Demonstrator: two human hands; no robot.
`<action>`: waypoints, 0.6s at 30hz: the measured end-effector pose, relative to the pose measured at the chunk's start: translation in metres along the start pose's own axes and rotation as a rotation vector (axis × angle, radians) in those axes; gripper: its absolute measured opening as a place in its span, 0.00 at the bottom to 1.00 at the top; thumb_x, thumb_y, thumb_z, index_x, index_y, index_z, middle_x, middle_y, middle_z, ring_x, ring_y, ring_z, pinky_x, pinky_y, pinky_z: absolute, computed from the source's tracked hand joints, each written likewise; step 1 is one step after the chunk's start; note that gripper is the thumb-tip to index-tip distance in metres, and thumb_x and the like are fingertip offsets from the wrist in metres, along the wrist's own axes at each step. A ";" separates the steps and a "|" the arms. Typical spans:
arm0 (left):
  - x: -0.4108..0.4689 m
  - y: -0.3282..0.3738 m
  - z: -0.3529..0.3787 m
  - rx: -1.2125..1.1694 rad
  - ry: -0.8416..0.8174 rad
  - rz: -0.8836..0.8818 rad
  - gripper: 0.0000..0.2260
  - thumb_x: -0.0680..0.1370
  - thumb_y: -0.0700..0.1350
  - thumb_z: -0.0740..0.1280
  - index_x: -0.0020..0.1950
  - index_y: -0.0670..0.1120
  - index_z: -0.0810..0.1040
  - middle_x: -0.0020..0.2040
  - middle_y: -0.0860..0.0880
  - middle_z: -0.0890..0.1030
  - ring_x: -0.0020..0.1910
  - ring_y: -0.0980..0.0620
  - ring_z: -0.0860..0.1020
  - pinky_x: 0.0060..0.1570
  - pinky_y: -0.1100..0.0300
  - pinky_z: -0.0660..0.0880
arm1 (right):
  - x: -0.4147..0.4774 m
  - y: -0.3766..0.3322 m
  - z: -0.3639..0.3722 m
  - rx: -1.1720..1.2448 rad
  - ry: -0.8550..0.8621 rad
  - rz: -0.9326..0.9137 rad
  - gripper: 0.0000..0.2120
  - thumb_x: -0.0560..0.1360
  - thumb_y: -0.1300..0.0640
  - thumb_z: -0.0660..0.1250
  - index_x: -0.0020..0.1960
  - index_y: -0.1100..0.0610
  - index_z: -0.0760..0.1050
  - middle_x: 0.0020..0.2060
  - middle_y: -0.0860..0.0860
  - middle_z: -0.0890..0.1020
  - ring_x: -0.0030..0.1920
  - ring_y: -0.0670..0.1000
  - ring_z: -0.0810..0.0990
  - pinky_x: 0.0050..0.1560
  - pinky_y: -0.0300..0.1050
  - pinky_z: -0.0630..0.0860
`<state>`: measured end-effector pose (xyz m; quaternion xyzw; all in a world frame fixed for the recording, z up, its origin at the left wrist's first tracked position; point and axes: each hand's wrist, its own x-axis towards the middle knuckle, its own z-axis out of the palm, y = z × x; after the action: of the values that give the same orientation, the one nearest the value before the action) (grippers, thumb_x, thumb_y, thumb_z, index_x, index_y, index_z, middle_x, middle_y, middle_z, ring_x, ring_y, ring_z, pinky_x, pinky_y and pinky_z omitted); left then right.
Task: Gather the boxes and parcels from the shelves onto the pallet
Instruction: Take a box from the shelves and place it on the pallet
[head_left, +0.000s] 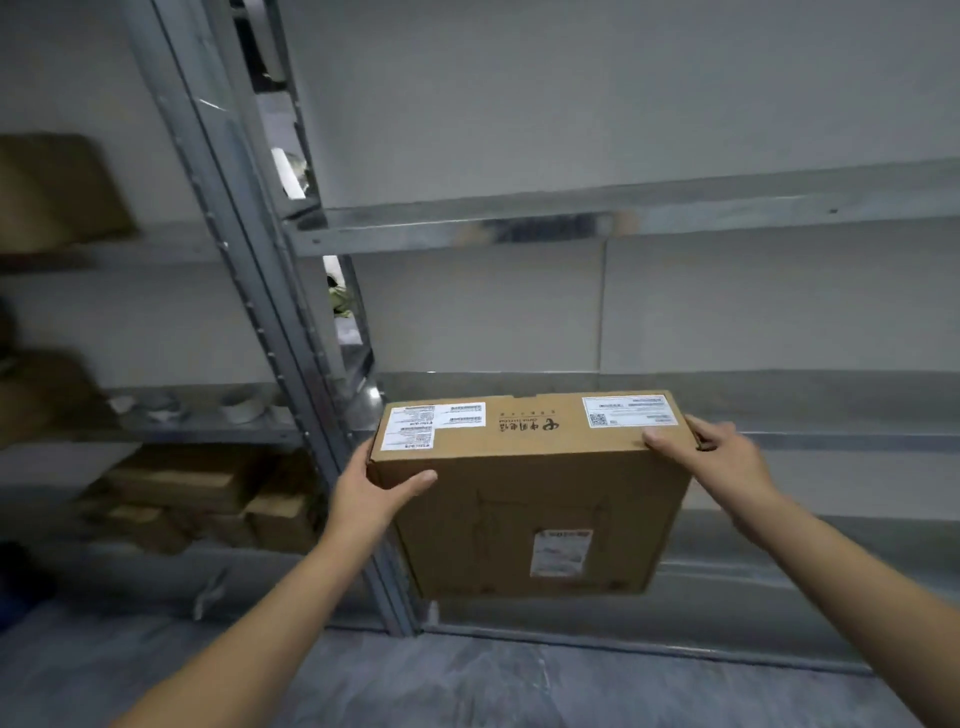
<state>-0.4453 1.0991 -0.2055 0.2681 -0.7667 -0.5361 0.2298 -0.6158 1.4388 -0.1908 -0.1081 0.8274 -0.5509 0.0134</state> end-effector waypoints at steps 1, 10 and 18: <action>-0.001 0.007 -0.009 -0.007 0.024 0.005 0.33 0.63 0.51 0.80 0.65 0.56 0.71 0.57 0.59 0.78 0.58 0.56 0.75 0.60 0.53 0.74 | 0.004 -0.009 0.000 0.013 -0.044 -0.017 0.26 0.66 0.41 0.75 0.63 0.43 0.77 0.50 0.50 0.73 0.48 0.45 0.76 0.45 0.37 0.69; 0.002 0.101 -0.078 -0.186 0.259 0.222 0.30 0.64 0.56 0.77 0.65 0.58 0.74 0.56 0.57 0.82 0.54 0.57 0.80 0.44 0.64 0.79 | 0.036 -0.086 -0.003 0.186 -0.191 -0.248 0.28 0.67 0.55 0.78 0.64 0.43 0.75 0.51 0.51 0.72 0.53 0.48 0.75 0.46 0.34 0.70; 0.003 0.240 -0.119 -0.360 0.237 0.562 0.21 0.70 0.63 0.71 0.62 0.60 0.76 0.55 0.59 0.82 0.50 0.65 0.81 0.44 0.70 0.78 | 0.060 -0.224 -0.067 0.471 -0.081 -0.582 0.28 0.63 0.35 0.75 0.59 0.46 0.81 0.57 0.50 0.71 0.58 0.45 0.76 0.56 0.40 0.73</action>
<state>-0.4113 1.0813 0.0594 0.0621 -0.6719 -0.5435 0.4993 -0.6473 1.4052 0.0464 -0.3543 0.6114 -0.7023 -0.0867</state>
